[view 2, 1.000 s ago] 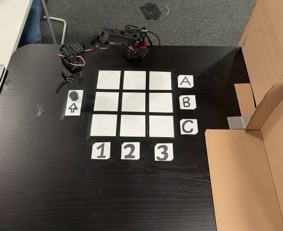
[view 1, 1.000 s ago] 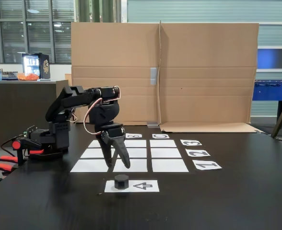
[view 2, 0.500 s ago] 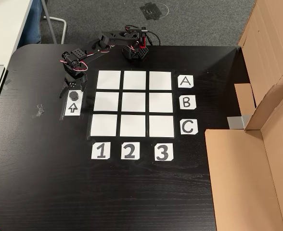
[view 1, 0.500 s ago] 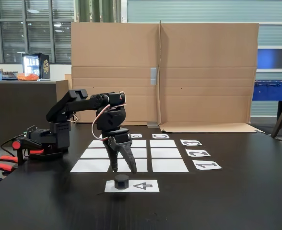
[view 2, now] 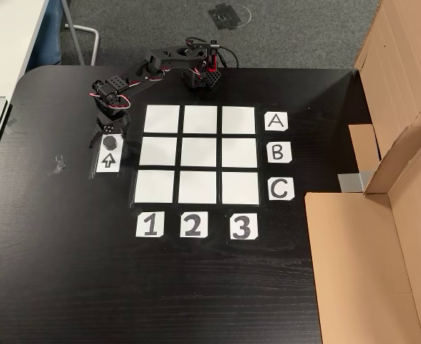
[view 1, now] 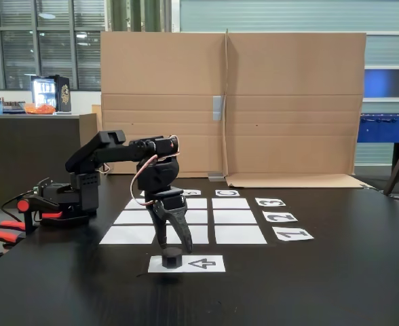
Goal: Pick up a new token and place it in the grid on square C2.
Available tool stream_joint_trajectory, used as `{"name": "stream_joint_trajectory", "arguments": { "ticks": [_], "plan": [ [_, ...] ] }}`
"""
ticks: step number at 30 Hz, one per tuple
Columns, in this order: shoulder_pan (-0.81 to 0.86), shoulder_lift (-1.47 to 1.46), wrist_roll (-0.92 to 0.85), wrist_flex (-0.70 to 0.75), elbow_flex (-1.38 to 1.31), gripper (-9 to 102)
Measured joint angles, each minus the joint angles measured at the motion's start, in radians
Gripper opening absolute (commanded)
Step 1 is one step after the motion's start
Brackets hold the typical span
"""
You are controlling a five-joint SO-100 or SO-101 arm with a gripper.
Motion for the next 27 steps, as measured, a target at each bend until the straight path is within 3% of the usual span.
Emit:
{"name": "stream_joint_trajectory", "arguments": {
  "ticks": [9, 14, 20, 25, 27],
  "plan": [
    [0.008, -0.005, 0.000, 0.000, -0.009, 49],
    [0.017, -0.020, 0.002, 0.000, -0.021, 25],
    [0.017, -0.041, 0.015, 0.000, -0.048, 14],
    [0.020, -0.046, 0.015, 0.000, -0.057, 0],
    [0.020, -0.049, 0.015, 0.000, -0.058, -1]
  ]
}}
